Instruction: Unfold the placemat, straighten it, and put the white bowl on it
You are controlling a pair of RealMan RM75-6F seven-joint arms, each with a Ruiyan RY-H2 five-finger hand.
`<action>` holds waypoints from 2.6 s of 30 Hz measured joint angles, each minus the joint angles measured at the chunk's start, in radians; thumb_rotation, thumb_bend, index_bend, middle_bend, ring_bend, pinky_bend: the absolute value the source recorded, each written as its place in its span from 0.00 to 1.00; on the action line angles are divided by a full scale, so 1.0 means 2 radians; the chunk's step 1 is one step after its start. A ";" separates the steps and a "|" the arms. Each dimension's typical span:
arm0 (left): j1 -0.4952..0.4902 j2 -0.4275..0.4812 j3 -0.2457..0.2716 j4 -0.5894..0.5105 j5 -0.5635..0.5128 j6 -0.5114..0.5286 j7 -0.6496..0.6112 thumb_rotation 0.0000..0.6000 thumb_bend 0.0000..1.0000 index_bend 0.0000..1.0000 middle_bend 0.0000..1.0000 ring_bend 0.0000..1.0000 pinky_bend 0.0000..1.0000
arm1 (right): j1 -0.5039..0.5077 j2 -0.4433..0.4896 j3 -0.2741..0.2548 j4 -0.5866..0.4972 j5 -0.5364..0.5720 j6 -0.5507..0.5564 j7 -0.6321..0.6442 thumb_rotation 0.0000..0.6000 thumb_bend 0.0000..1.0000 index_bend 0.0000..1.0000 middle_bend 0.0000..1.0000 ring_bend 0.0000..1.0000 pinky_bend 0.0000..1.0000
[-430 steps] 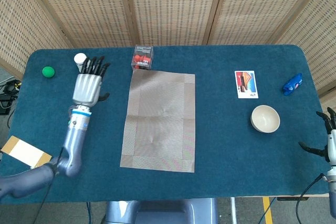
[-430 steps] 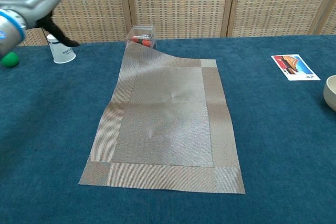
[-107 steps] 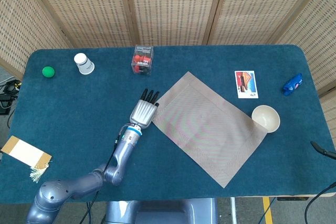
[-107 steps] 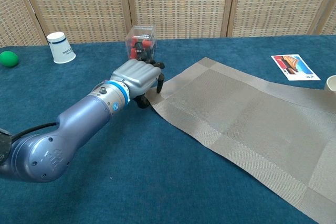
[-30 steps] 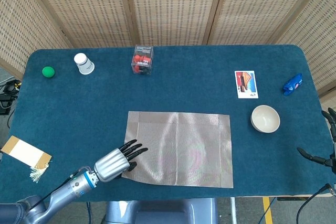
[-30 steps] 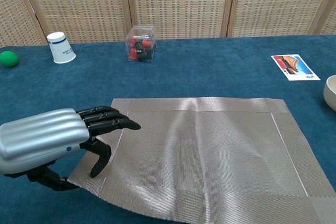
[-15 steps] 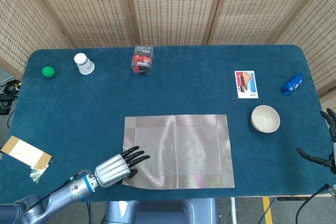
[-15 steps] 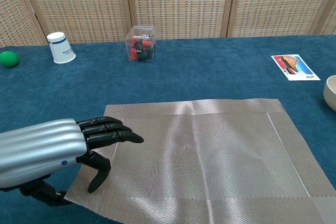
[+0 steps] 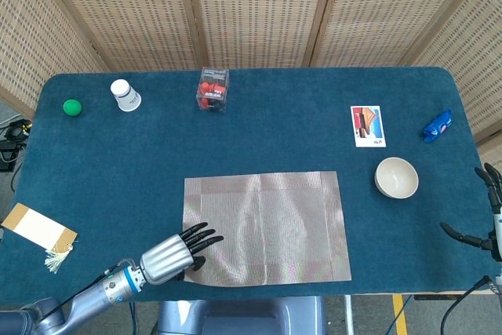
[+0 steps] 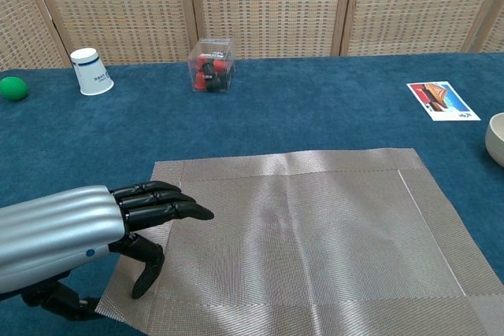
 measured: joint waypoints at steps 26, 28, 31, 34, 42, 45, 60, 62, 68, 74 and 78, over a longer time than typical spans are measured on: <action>0.100 0.093 -0.054 -0.087 -0.093 0.128 -0.006 1.00 0.00 0.04 0.00 0.00 0.00 | 0.008 -0.009 -0.005 0.004 0.006 -0.015 -0.041 1.00 0.17 0.12 0.00 0.00 0.00; 0.108 0.097 -0.060 -0.088 -0.102 0.133 0.003 1.00 0.00 0.04 0.00 0.00 0.00 | 0.010 -0.011 -0.004 0.006 0.009 -0.017 -0.048 1.00 0.17 0.12 0.00 0.00 0.00; 0.116 0.101 -0.068 -0.089 -0.115 0.139 0.020 1.00 0.01 0.04 0.00 0.00 0.00 | 0.013 -0.015 -0.001 0.011 0.017 -0.023 -0.061 1.00 0.17 0.14 0.00 0.00 0.00; 0.125 0.104 -0.081 -0.092 -0.131 0.147 0.044 1.00 0.01 0.04 0.00 0.00 0.00 | 0.023 -0.020 0.005 0.019 0.027 -0.036 -0.079 1.00 0.17 0.22 0.00 0.00 0.00; 0.139 0.113 -0.113 -0.100 -0.165 0.146 0.042 1.00 0.01 0.04 0.00 0.00 0.00 | 0.085 -0.054 0.026 0.045 0.057 -0.099 -0.184 1.00 0.17 0.38 0.02 0.00 0.00; 0.141 0.112 -0.117 -0.098 -0.169 0.140 0.039 1.00 0.01 0.04 0.00 0.00 0.00 | 0.107 -0.077 0.032 0.059 0.071 -0.120 -0.208 1.00 0.17 0.40 0.05 0.00 0.00; 0.145 0.111 -0.136 -0.078 -0.185 0.114 0.010 1.00 0.01 0.04 0.00 0.00 0.00 | 0.159 -0.195 0.034 0.187 0.127 -0.209 -0.231 1.00 0.22 0.43 0.05 0.00 0.00; 0.146 0.111 -0.138 -0.077 -0.184 0.113 0.009 1.00 0.01 0.05 0.00 0.00 0.00 | 0.161 -0.206 0.032 0.202 0.129 -0.214 -0.222 1.00 0.22 0.43 0.06 0.00 0.00; 0.148 0.110 -0.140 -0.078 -0.182 0.110 0.009 1.00 0.01 0.05 0.00 0.00 0.00 | 0.163 -0.221 0.029 0.225 0.127 -0.220 -0.211 1.00 0.22 0.44 0.07 0.00 0.00; 0.150 0.109 -0.143 -0.078 -0.178 0.111 0.009 1.00 0.01 0.06 0.00 0.00 0.00 | 0.167 -0.234 0.030 0.257 0.131 -0.226 -0.210 1.00 0.23 0.50 0.12 0.00 0.00; 0.151 0.109 -0.144 -0.078 -0.178 0.108 0.009 1.00 0.01 0.06 0.00 0.00 0.00 | 0.170 -0.249 0.030 0.285 0.131 -0.229 -0.211 1.00 0.24 0.54 0.16 0.00 0.01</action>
